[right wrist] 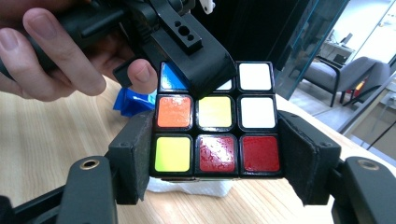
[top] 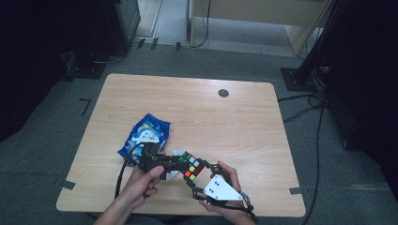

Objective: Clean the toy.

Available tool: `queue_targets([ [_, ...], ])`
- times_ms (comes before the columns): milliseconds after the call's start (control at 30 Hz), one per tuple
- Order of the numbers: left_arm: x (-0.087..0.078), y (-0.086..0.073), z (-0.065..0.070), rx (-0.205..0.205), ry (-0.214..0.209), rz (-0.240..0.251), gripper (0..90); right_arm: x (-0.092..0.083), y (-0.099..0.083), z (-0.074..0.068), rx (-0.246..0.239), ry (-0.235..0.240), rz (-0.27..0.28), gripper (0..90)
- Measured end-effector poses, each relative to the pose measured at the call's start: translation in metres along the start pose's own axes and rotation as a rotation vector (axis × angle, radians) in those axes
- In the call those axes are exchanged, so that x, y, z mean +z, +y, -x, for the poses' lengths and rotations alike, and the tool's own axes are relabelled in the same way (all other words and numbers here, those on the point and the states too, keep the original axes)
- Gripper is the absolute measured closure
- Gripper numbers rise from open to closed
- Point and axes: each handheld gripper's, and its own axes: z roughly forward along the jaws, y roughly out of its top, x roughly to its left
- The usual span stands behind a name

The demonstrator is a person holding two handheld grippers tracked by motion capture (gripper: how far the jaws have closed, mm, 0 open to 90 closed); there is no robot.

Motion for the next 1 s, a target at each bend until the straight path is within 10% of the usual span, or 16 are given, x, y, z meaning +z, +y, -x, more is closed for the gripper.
queue_targets([
  [600,-0.002,0.001,-0.009,-0.103,-0.169,0.023,34.8,0.008,-0.005,0.004,0.051,0.008,-0.007,29.5],
  [800,-0.003,0.001,-0.008,-0.055,-0.15,0.021,34.3,0.008,-0.002,0.002,0.013,-0.004,-0.038,34.6],
  [867,-0.004,0.002,-0.002,0.0,-0.1,0.026,32.2,0.008,0.0,0.002,0.005,-0.009,-0.062,34.7],
  [900,-0.005,0.002,0.006,0.084,0.026,0.042,31.1,0.009,0.0,0.002,-0.002,-0.011,-0.076,34.7],
  [933,-0.005,0.002,0.006,0.084,0.026,0.042,31.1,0.009,0.0,0.002,-0.002,-0.011,-0.076,34.7],
  [1000,-0.006,0.001,0.023,0.21,0.242,0.059,30.4,0.013,-0.007,0.004,-0.02,-0.021,-0.146,34.8],
])
